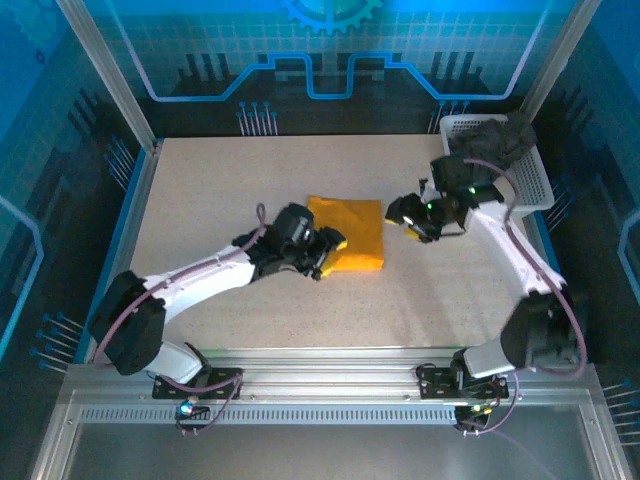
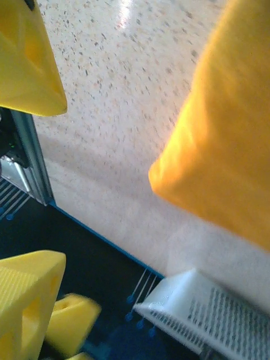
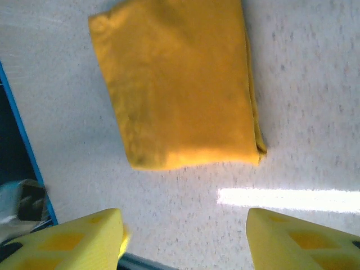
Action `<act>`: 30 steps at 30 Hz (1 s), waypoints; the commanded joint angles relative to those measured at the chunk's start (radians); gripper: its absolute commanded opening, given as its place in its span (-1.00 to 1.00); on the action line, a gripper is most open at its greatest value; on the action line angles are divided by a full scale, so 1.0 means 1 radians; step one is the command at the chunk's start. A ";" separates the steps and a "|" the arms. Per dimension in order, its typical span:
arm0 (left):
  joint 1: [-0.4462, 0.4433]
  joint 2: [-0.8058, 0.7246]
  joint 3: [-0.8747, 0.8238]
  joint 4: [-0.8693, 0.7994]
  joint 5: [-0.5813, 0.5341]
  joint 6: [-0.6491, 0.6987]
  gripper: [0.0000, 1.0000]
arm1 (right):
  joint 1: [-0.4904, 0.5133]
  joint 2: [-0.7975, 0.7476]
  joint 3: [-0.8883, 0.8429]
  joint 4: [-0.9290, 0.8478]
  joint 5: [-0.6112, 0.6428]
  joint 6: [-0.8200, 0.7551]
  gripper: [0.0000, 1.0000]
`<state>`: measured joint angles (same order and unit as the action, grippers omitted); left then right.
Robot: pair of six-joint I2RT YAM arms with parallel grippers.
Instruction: Fold and stack the t-shirts
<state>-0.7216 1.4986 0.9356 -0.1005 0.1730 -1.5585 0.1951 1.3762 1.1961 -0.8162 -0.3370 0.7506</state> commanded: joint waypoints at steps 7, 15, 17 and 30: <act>-0.069 0.299 0.058 0.301 -0.218 -0.304 0.45 | -0.006 -0.211 -0.254 0.062 -0.082 0.047 0.21; -0.035 0.501 0.110 0.375 -0.301 -0.435 -0.09 | -0.015 -0.300 -0.259 0.005 -0.090 0.044 0.16; -0.015 0.522 0.116 0.383 -0.317 -0.450 -0.58 | -0.016 -0.317 -0.265 -0.007 -0.093 0.046 0.15; 0.522 0.441 0.055 0.401 0.062 0.039 -1.00 | -0.013 -0.369 -0.294 -0.010 -0.083 0.082 0.11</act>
<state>-0.3233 1.9606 0.9829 0.3454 0.0784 -1.7565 0.1947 1.0183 0.9119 -0.8215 -0.4053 0.8139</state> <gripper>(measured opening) 0.080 0.559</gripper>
